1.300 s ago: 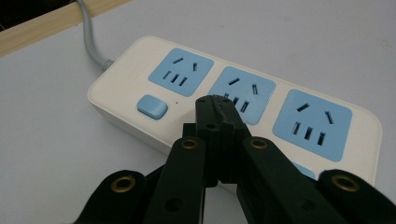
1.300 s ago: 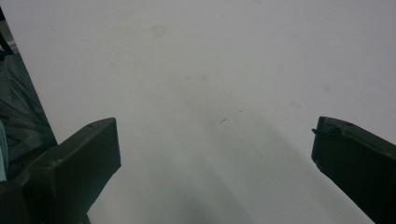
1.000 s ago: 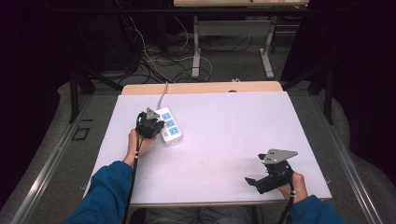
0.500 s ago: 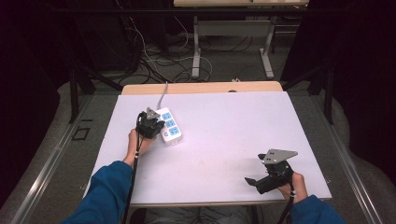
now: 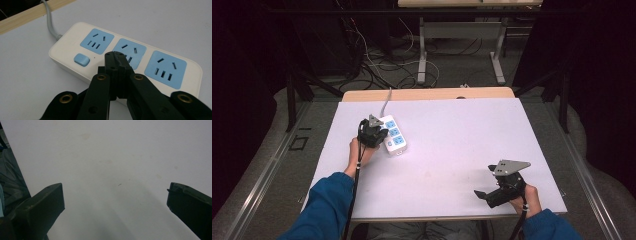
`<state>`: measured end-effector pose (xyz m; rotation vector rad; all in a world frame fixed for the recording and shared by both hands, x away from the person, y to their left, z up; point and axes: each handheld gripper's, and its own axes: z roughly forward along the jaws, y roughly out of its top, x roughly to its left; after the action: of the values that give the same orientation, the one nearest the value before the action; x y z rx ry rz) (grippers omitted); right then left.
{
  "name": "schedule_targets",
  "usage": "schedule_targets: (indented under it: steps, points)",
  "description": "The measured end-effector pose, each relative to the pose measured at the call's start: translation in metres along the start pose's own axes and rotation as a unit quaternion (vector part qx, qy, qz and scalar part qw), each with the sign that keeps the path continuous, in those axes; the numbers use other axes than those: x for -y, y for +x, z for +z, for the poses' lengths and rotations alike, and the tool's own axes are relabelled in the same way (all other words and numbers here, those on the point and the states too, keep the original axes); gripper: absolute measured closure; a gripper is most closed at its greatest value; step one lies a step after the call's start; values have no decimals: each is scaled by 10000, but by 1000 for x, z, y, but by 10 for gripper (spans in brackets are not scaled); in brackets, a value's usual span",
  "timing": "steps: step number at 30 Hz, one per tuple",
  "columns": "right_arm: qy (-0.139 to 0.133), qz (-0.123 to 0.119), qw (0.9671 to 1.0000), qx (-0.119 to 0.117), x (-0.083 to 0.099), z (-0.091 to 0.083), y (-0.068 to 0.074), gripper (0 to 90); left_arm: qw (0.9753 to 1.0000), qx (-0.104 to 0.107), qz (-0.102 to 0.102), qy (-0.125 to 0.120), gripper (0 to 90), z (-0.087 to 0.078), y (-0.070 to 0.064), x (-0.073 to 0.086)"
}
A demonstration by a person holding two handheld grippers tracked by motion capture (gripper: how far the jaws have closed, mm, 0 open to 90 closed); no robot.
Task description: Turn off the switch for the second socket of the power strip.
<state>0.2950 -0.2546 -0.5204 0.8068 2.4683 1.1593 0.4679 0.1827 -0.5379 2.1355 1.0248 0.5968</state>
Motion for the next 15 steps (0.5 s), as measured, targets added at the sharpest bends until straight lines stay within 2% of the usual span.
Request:
schedule_targets:
  steps: [6, 10, 15]
  points:
    - [-10, -15, 10000, 35, 0, 0, 0, 6, 10000, -2, -14, -12, 900, 0, 0, 0]
    - [-21, 39, 10000, 57, 0, 0, 1, 6, 9999, 33, -122, -34, 900, 0, 0, 0]
    - [-19, 48, 10000, 45, 0, 0, 1, 6, 9999, 44, -100, -79, 900, -1, -1, -1]
